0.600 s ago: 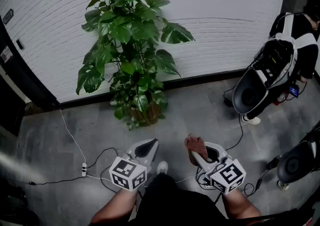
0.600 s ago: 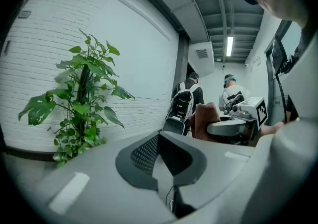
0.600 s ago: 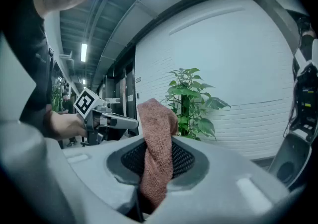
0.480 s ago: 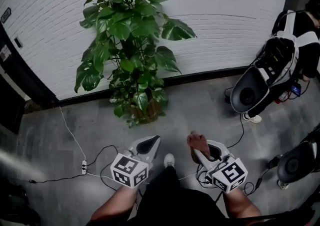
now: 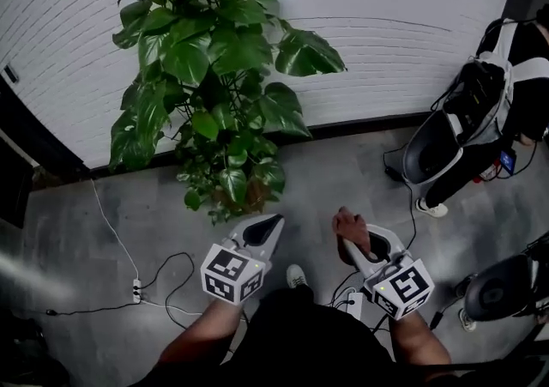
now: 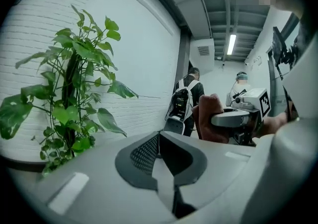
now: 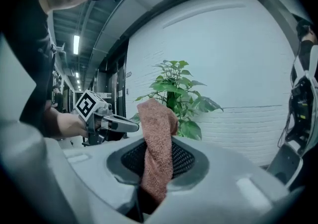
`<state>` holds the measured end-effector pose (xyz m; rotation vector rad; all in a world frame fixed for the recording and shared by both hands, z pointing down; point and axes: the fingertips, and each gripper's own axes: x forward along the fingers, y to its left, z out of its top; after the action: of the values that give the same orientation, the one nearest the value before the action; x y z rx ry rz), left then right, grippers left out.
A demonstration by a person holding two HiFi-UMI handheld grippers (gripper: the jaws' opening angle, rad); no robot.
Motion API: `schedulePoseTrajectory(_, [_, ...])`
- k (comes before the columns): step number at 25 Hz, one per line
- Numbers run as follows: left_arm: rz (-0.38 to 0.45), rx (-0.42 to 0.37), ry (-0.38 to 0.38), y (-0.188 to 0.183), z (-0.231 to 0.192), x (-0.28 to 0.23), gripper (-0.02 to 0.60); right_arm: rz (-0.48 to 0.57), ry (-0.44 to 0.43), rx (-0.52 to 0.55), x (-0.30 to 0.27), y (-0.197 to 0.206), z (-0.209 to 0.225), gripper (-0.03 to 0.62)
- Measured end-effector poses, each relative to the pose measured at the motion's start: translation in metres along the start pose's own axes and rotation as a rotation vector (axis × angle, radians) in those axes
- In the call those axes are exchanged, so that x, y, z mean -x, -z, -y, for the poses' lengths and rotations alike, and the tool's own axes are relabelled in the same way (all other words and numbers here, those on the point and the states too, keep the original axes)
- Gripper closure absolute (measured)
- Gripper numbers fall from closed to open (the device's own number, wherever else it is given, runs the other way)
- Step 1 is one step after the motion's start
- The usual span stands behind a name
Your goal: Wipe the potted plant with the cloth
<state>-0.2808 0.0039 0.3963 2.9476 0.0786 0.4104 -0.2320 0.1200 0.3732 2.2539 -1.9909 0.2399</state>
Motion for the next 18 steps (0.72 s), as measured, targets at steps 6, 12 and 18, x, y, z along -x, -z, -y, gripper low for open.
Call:
schedulePoseTrajectory(6, [0.004,-0.020,-0.035,-0.015,-0.069,-0.073,0.532,-0.014,-0.012,0.145,-0.073,-0.015,0.061,0.525])
schedulePoseTrajectory(12, [-0.014,-0.002,-0.060,-0.012,-0.122,-0.127,0.508,-0.002,0.023,0.115,-0.121,-0.019,0.107,0.525])
schedulePoseTrajectory(18, [-0.043,0.056,-0.111,0.003,-0.149,-0.145,0.500,-0.060,-0.002,0.115,-0.157,-0.009,0.139,0.526])
